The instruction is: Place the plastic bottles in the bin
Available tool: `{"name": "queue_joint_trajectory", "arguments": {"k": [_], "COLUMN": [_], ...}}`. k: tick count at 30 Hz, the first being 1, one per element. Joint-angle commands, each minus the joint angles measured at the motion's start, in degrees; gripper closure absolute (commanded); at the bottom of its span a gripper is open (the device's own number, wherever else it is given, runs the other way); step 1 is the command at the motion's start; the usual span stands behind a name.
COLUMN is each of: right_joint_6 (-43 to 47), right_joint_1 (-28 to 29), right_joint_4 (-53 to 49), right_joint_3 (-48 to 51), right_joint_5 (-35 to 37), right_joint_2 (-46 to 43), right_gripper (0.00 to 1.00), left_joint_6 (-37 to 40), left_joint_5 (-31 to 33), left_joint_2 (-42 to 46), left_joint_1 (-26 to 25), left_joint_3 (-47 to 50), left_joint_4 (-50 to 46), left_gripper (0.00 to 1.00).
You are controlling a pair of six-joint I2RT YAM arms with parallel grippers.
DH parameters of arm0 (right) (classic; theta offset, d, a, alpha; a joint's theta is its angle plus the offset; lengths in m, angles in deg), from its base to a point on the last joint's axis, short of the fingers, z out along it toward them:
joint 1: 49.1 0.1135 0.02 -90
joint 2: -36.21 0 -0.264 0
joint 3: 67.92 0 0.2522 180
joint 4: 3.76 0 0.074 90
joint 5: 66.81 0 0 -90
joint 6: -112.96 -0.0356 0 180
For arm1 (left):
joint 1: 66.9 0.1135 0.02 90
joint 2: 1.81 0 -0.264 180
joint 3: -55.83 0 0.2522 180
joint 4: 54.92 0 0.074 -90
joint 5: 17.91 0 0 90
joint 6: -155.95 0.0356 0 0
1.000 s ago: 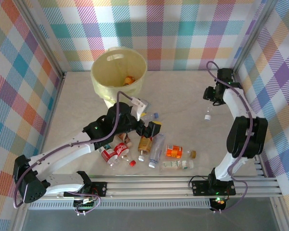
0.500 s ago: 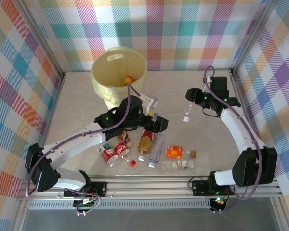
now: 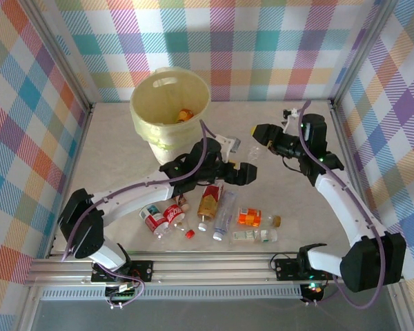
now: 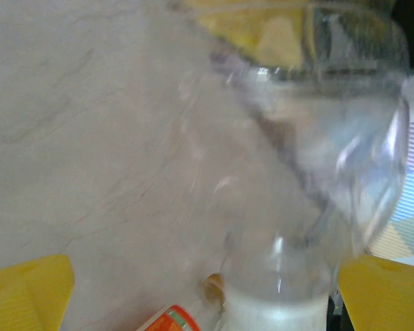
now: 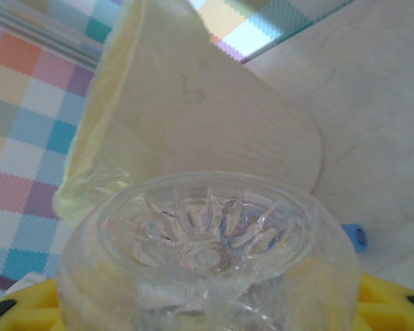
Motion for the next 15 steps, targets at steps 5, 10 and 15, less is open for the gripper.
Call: {"name": "queue_joint_trajectory", "arguments": {"k": [5, 10, 15], "right_joint_6": [-2.7, -3.5, -3.6], "right_joint_1": [2.1, 2.5, 2.7], "right_joint_4": [4.1, 5.0, 5.3], "right_joint_3": [1.2, 2.1, 2.6], "right_joint_5": [-2.5, -2.7, -2.3], "right_joint_2": [-2.1, -2.1, -2.1], "right_gripper": [0.47, 0.47, 0.48], "left_joint_6": [-1.7, -1.9, -2.0], "left_joint_5": [-1.4, -1.1, -1.2], "left_joint_2": [-1.4, -0.6, -0.1], "left_joint_1": [-1.1, -1.1, -1.1], "left_joint_3": [-2.9, -2.8, -2.4], "left_joint_4": [7.1, 8.0, 8.3], "left_gripper": [0.09, 0.18, 0.28]}}
